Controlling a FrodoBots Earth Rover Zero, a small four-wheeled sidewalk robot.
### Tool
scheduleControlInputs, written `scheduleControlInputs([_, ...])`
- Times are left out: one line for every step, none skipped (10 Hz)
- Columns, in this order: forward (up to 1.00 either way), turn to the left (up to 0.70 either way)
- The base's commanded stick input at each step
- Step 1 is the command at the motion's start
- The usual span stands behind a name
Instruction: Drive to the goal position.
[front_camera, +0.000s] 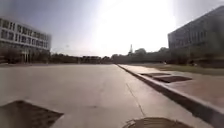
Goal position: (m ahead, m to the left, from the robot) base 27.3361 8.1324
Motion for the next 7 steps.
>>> scheduleControlInputs([0.70, 0.00])
scheduleControlInputs([0.70, 0.00])
scheduleControlInputs([0.70, 0.00])
scheduleControlInputs([0.70, 0.00])
scheduleControlInputs([0.70, 0.00])
scheduleControlInputs([0.70, 0.00])
scheduleControlInputs([0.70, 0.00])
